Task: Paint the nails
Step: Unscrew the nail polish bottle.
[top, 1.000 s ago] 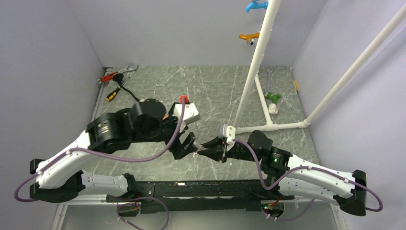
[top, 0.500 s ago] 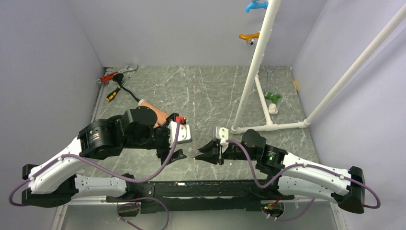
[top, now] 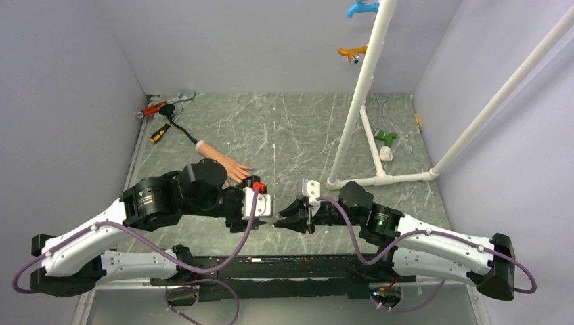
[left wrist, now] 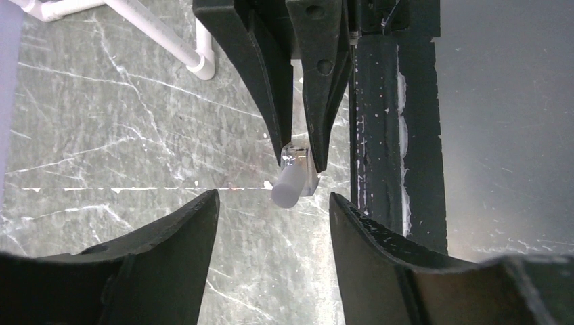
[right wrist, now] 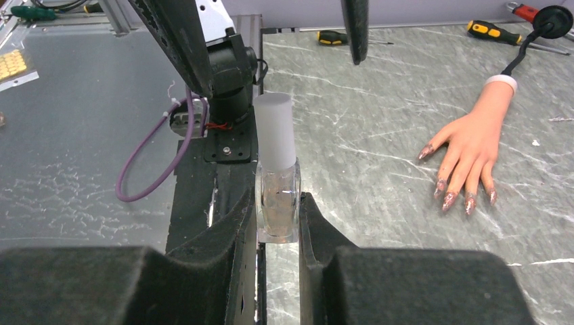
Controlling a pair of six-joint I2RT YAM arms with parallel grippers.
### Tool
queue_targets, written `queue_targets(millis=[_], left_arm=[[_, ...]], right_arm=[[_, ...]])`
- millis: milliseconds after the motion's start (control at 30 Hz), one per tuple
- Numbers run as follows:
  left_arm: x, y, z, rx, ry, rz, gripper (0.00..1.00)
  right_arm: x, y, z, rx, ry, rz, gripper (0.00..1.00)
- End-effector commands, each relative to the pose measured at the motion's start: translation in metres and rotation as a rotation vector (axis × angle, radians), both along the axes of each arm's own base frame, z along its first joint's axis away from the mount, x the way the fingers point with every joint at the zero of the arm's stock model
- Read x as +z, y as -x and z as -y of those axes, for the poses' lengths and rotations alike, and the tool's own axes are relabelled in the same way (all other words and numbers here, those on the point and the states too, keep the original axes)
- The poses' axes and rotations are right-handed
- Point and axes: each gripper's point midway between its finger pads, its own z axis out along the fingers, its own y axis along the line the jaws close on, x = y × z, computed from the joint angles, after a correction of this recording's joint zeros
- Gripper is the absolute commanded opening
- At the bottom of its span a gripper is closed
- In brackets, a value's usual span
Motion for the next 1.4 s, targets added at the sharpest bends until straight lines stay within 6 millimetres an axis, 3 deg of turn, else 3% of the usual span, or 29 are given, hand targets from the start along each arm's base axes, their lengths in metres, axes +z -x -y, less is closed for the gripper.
queue_targets(millis=[0, 367, 1067, 1367], left_arm=[[0.007, 0.004, 0.01, -0.051, 0.03, 0.01, 0.62], [-0.009, 0.006, 0.018, -0.062, 0.029, -0.02, 0.57], [-0.02, 0.005, 0.027, -0.071, 0.008, -0.037, 0.43], [-0.028, 0.006, 0.03, -0.077, -0.011, -0.06, 0.3]], right_arm=[[0.039, 0.002, -0.003, 0.016, -0.109, 0.04, 0.0], [0.041, 0.002, -0.002, 0.017, -0.118, 0.04, 0.0], [0.043, 0.004, -0.002, 0.023, -0.122, 0.045, 0.0], [0.045, 0.005, 0.001, 0.022, -0.13, 0.049, 0.0]])
